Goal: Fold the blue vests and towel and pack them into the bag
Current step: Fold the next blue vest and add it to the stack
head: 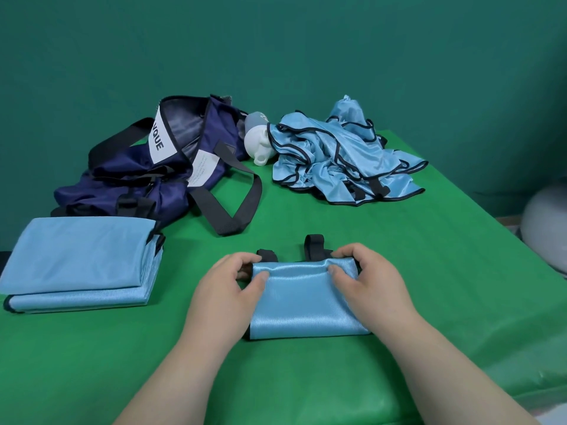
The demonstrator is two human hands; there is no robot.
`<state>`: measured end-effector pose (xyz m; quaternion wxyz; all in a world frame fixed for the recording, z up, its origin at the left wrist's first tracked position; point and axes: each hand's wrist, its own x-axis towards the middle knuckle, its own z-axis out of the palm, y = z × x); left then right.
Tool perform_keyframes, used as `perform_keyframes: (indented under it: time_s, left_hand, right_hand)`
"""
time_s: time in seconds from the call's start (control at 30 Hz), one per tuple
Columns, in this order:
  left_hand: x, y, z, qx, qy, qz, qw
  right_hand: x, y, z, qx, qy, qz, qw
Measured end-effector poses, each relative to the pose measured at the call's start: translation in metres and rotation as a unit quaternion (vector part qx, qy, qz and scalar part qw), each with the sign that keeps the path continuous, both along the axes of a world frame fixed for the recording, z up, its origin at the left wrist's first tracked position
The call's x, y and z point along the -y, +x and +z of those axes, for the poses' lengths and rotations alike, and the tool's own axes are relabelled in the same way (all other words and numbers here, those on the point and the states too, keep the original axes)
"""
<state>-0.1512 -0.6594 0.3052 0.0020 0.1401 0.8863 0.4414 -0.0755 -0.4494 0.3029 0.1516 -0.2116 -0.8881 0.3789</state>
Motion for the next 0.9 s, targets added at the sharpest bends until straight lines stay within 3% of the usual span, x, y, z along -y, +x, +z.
perform_keyframes:
  time_s: [0.47, 0.67, 0.8, 0.9]
  left_hand:
    - [0.016, 0.018, 0.007, 0.011, -0.064, -0.024, 0.998]
    - [0.016, 0.021, 0.009, -0.105, -0.112, -0.023, 0.988]
    - [0.008, 0.036, 0.019, -0.213, -0.127, -0.133, 0.959]
    - [-0.001, 0.044, 0.008, -0.203, -0.197, -0.229, 0.931]
  right_hand:
    - [-0.002, 0.016, 0.002, -0.006, 0.021, 0.051, 0.998]
    - [-0.002, 0.012, -0.001, -0.003, 0.05, 0.063, 0.997]
    - [-0.001, 0.011, -0.003, -0.009, 0.063, 0.066, 0.996]
    - [-0.002, 0.011, -0.006, -0.02, 0.073, 0.072, 0.995]
